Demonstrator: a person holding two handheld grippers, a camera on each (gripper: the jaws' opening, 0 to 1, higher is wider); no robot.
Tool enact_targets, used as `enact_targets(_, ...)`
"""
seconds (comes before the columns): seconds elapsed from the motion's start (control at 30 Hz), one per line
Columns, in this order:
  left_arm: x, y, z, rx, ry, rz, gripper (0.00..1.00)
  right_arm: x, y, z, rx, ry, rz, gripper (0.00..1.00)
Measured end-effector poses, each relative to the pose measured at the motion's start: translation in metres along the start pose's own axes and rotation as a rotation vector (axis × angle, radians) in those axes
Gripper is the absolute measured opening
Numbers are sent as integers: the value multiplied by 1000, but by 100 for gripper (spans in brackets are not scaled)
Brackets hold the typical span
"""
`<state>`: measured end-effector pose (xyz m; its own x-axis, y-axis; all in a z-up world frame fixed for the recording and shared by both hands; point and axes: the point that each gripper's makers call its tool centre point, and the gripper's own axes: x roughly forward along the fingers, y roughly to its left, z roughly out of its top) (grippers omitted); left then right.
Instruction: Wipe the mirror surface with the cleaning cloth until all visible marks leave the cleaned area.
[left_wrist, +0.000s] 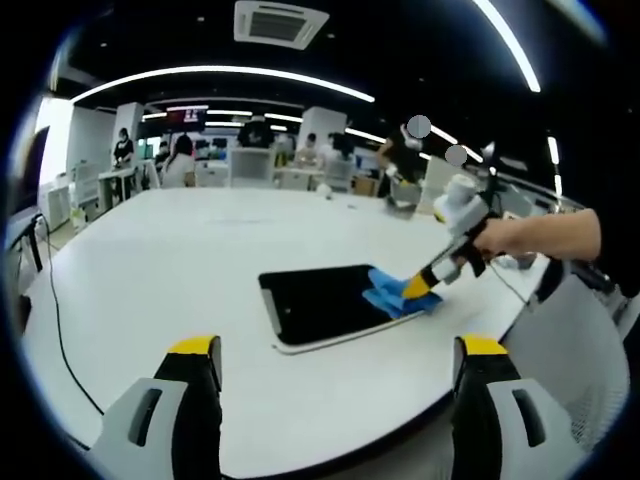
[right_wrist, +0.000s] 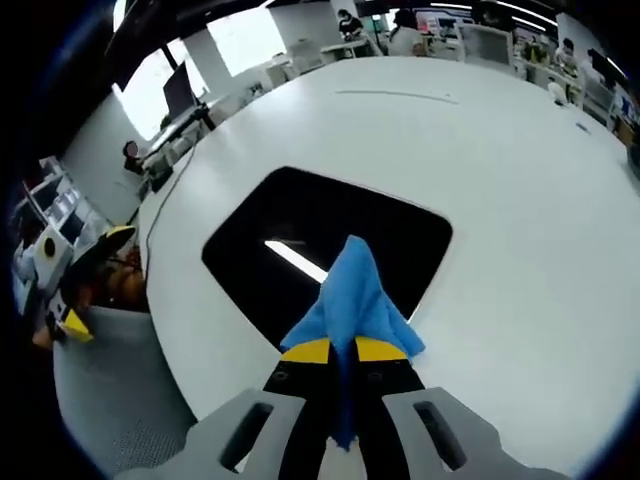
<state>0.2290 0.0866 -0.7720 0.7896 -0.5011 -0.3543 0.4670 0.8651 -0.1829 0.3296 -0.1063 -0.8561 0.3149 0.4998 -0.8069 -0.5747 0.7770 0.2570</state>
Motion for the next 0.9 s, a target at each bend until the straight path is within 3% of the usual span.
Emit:
enact_targets(0.2, 1, 0, 0, 4, 4, -2, 97, -1, -1, 1, 53, -37, 56, 1)
enact_targets(0.33, 0, 3, 5, 4, -24, 18, 97, 0, 3, 2, -5, -20, 45, 2)
enact_targets(0.43, 0, 3, 4, 7, -20, 17, 97, 1, 6, 3, -15, -22, 51, 2)
enact_targets(0.57, 1, 2, 4, 9, -17, 13, 97, 2, 9, 2, -98, 11, 18, 2)
enact_targets(0.73, 1, 2, 4, 5, -20, 11, 96, 1, 6, 2, -91, 22, 21, 2)
enact_targets(0.9, 1, 1, 4, 7, -17, 7, 96, 4, 11, 5, -68, -13, 44, 2)
